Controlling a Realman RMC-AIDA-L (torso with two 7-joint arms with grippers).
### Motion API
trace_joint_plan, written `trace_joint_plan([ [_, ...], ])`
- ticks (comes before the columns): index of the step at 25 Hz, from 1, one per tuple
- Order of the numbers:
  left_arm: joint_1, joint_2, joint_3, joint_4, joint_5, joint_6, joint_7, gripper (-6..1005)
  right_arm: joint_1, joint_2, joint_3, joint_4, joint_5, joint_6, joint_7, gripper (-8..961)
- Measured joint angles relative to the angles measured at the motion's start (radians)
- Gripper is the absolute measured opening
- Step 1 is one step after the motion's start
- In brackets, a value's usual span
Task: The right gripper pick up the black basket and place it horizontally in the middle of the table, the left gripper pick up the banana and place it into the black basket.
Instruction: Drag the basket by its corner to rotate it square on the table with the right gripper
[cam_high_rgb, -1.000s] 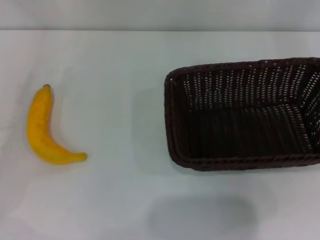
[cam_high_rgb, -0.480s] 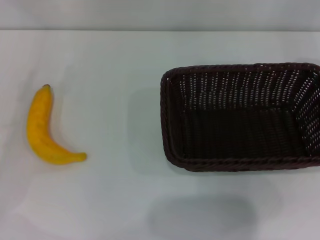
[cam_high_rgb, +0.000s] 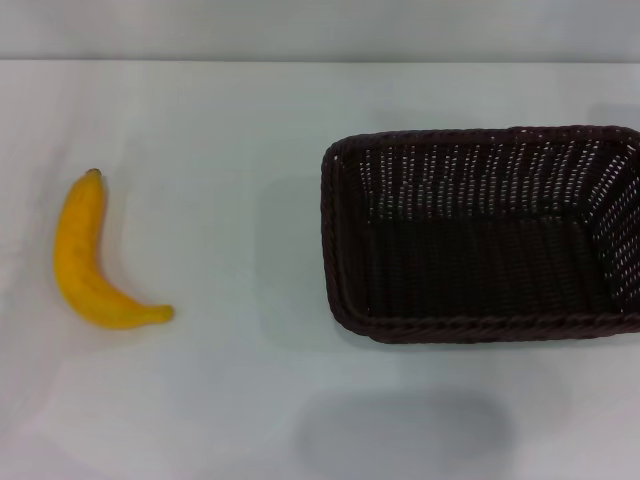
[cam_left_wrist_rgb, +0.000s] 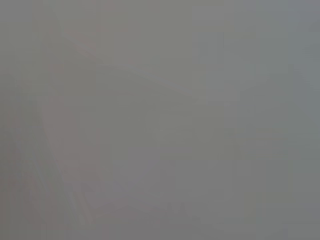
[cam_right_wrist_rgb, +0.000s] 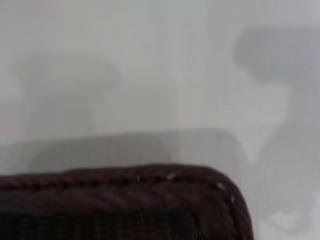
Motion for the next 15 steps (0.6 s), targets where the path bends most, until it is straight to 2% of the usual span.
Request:
trace_joint_plan([
  [4, -0.001, -0.001, 0.0, 0.007, 0.0, 0.015, -0.005, 824, -0.028, 0.001, 0.011, -0.08, 0.022, -0.012, -0.015, 373],
  [7, -0.012, -0.001, 0.007, 0.007, 0.008, 0.064, -0.014, 823, -0.079, 0.02, 0.031, -0.173, 0.025, -0.056, -0.069, 373],
  [10, -0.023, -0.003, 0.012, 0.017, 0.048, 0.109, -0.058, 822, -0.144, 0.072, 0.096, -0.265, 0.021, -0.123, -0.182, 374],
  [11, -0.023, -0.007, 0.012, 0.025, 0.067, 0.115, -0.076, 822, -0.174, 0.103, 0.136, -0.298, 0.021, -0.161, -0.256, 375],
  [13, -0.016, -0.017, 0.013, 0.052, 0.095, 0.126, -0.102, 821, -0.229, 0.147, 0.197, -0.338, 0.039, -0.238, -0.389, 377],
  [15, 0.004, -0.029, 0.013, 0.1, 0.125, 0.14, -0.147, 820, -0.303, 0.154, 0.21, -0.339, 0.13, -0.339, -0.503, 379],
])
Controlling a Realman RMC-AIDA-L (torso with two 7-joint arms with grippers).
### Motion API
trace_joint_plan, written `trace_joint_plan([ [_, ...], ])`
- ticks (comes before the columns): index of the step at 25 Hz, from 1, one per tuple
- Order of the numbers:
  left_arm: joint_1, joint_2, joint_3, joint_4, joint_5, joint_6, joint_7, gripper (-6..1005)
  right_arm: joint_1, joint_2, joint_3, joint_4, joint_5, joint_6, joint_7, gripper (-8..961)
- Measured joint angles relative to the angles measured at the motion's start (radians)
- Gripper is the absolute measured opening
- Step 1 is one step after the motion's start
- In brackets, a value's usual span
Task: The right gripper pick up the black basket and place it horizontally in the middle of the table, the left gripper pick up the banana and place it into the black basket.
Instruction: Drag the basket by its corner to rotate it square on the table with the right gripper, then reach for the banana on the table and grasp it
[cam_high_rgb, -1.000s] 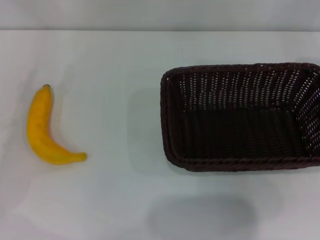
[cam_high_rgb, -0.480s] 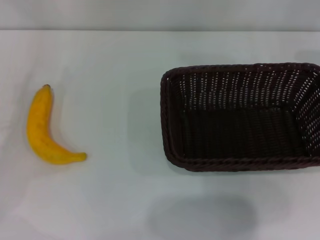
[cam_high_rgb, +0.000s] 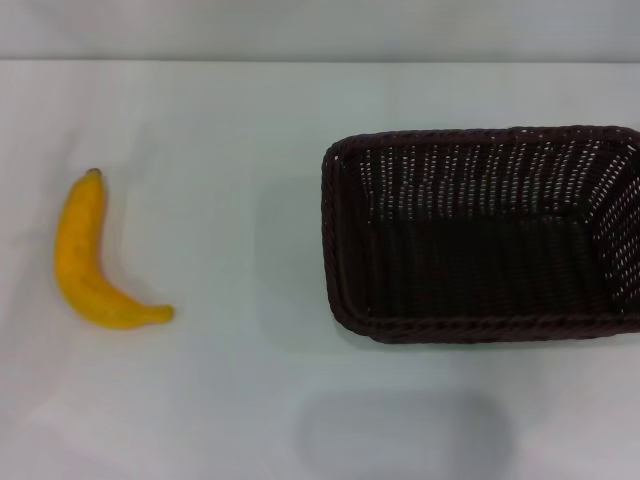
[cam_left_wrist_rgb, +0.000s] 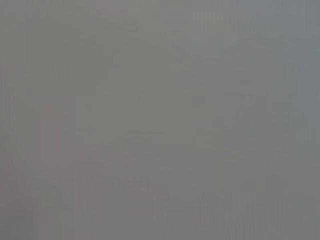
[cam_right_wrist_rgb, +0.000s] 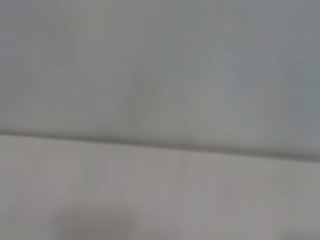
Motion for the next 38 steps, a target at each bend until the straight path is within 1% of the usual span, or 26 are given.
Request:
trace_joint_plan([
  [1, 0.013, -0.005, 0.001, 0.027, 0.018, 0.007, -0.033, 820, -0.048, -0.003, -0.005, 0.015, 0.075, -0.063, -0.059, 380],
  [3, 0.053, -0.014, 0.001, 0.112, 0.085, 0.029, -0.173, 819, -0.113, -0.008, -0.003, 0.056, 0.209, -0.155, -0.174, 382],
  [5, 0.085, -0.016, 0.001, 0.198, 0.172, 0.052, -0.333, 818, -0.18, -0.01, 0.035, 0.127, 0.404, -0.236, -0.351, 384],
  [6, 0.096, -0.015, 0.001, 0.233, 0.218, 0.063, -0.403, 818, -0.199, -0.01, 0.053, 0.159, 0.471, -0.254, -0.423, 385],
  [7, 0.104, -0.014, 0.002, 0.264, 0.264, 0.073, -0.467, 817, -0.219, -0.01, 0.09, 0.221, 0.574, -0.266, -0.534, 386],
  [9, 0.117, -0.007, 0.001, 0.32, 0.354, 0.095, -0.59, 816, -0.231, -0.011, 0.167, 0.384, 0.758, -0.254, -0.756, 388],
  [11, 0.125, -0.002, 0.0, 0.376, 0.447, 0.117, -0.719, 816, -0.229, -0.013, 0.239, 0.531, 0.886, -0.212, -0.937, 389],
  [13, 0.128, 0.005, -0.003, 0.435, 0.549, 0.134, -0.863, 815, -0.226, -0.014, 0.317, 0.671, 0.976, -0.159, -1.133, 391],
  [15, 0.128, 0.017, -0.004, 0.5, 0.666, 0.137, -1.034, 814, -0.225, -0.014, 0.381, 0.78, 1.025, -0.125, -1.292, 393],
  [17, 0.129, 0.029, -0.005, 0.576, 0.791, 0.135, -1.199, 813, -0.224, -0.013, 0.426, 0.858, 1.054, -0.115, -1.416, 395],
  [20, 0.128, 0.042, -0.007, 0.693, 0.96, 0.13, -1.419, 812, -0.224, -0.012, 0.453, 0.957, 1.114, -0.102, -1.572, 398],
  [21, 0.124, 0.05, -0.006, 0.73, 1.024, 0.124, -1.499, 812, -0.225, -0.012, 0.457, 0.989, 1.142, -0.096, -1.632, 399],
  [24, 0.093, 0.082, -0.001, 0.814, 1.224, 0.074, -1.711, 810, -0.225, -0.012, 0.464, 1.089, 1.225, -0.089, -1.816, 402],
  [25, 0.072, 0.096, -0.001, 0.833, 1.295, 0.043, -1.778, 810, -0.221, -0.011, 0.464, 1.13, 1.259, -0.089, -1.886, 403],
  [26, 0.039, 0.117, -0.001, 0.847, 1.388, -0.005, -1.857, 810, -0.218, -0.011, 0.464, 1.161, 1.283, -0.089, -1.934, 442],
  [27, 0.026, 0.126, -0.001, 0.847, 1.422, -0.027, -1.884, 809, -0.215, -0.011, 0.464, 1.181, 1.298, -0.09, -1.963, 480],
  [29, -0.032, 0.163, -0.001, 0.839, 1.542, -0.113, -1.978, 808, -0.207, -0.01, 0.465, 1.232, 1.331, -0.09, -2.047, 558],
  [31, -0.091, 0.19, 0.0, 0.829, 1.642, -0.194, -2.044, 808, -0.203, -0.009, 0.465, 1.262, 1.343, -0.09, -2.103, 635],
  [33, -0.152, 0.204, 0.0, 0.825, 1.746, -0.27, -2.08, 807, -0.198, -0.008, 0.465, 1.286, 1.357, -0.089, -2.141, 713],
  [36, -0.22, 0.214, 0.0, 0.821, 1.883, -0.351, -2.108, 805, -0.182, -0.006, 0.465, 1.319, 1.389, -0.089, -2.182, 831],
  [38, -0.248, 0.218, 0.0, 0.805, 1.952, -0.393, -2.115, 805, -0.166, -0.005, 0.463, 1.333, 1.399, -0.084, -2.208, 838],
])
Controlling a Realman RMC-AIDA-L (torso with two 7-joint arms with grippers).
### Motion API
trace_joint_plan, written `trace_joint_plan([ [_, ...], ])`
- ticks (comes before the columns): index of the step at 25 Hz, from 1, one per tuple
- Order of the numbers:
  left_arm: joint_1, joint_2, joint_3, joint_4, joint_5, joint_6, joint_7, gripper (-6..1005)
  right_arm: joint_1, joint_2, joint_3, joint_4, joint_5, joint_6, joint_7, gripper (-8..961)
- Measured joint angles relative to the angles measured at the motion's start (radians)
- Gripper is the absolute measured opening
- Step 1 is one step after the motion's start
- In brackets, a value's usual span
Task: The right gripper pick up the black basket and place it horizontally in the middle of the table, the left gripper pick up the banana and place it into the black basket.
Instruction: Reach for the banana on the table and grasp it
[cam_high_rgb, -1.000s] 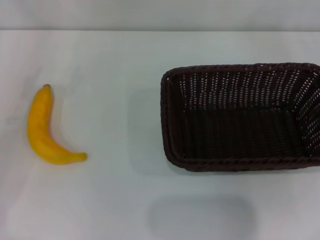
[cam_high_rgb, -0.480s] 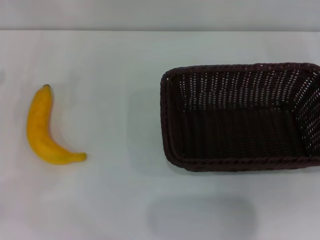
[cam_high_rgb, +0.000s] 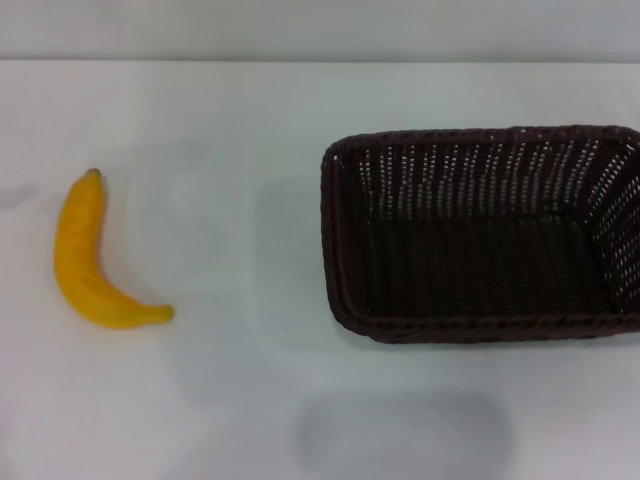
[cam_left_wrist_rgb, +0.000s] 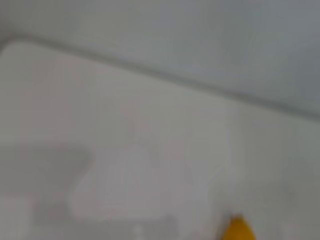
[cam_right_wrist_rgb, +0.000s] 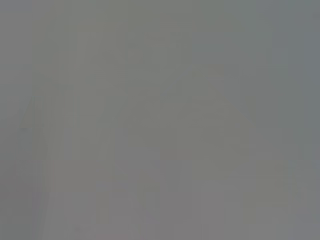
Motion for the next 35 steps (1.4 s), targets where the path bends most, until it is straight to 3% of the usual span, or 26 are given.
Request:
trace_joint_plan([
  [4, -0.055, -0.005, 0.007, -0.065, 0.048, -0.048, 0.01, 803, 0.013, 0.001, 0.003, 0.017, 0.018, 0.019, -0.026, 853],
  [9, -0.11, -0.011, 0.08, -0.159, 0.083, -0.056, -0.035, 801, 0.011, 0.001, 0.005, 0.022, 0.042, 0.024, -0.045, 872],
  [18, -0.182, -0.054, 0.1, -0.272, 0.205, -0.022, -0.107, 797, 0.038, 0.002, 0.026, 0.071, 0.046, 0.007, -0.152, 872],
  [26, -0.212, -0.087, 0.129, -0.342, 0.272, 0.047, -0.181, 794, 0.045, 0.002, 0.066, 0.083, 0.047, -0.013, -0.153, 873],
  [35, -0.227, -0.104, 0.141, -0.415, 0.3, 0.121, -0.213, 791, 0.044, 0.002, 0.065, 0.084, 0.047, -0.016, -0.162, 873],
])
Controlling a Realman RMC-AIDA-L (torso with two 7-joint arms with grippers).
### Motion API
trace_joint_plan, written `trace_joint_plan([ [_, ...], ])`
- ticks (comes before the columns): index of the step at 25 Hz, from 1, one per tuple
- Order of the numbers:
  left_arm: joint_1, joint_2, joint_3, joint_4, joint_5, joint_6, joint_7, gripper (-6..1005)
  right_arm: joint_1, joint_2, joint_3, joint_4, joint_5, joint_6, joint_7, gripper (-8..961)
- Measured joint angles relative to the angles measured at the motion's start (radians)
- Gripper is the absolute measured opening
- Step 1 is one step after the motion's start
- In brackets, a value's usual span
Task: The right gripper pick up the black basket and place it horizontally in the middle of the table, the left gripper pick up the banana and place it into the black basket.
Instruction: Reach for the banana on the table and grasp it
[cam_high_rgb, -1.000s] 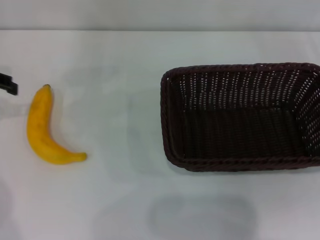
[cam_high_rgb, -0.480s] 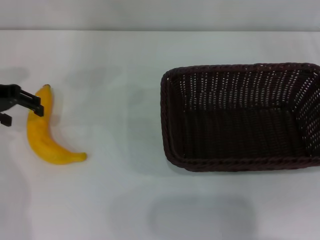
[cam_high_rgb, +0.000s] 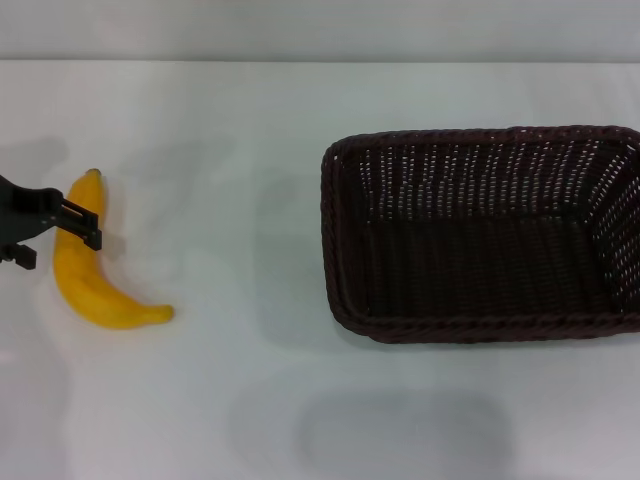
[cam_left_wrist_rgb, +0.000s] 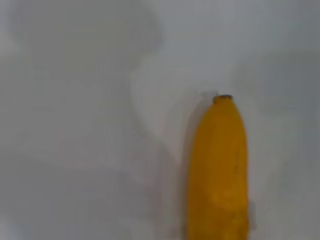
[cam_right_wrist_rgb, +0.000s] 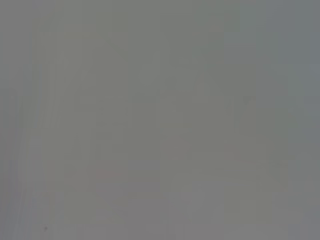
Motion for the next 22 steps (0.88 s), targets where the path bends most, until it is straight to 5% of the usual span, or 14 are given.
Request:
trace_joint_plan([
  [22, -0.034, -0.02, 0.024, -0.092, 0.045, 0.101, 0.003, 782, 0.001, 0.0, 0.0, 0.0, 0.0, -0.026, 0.0, 873],
])
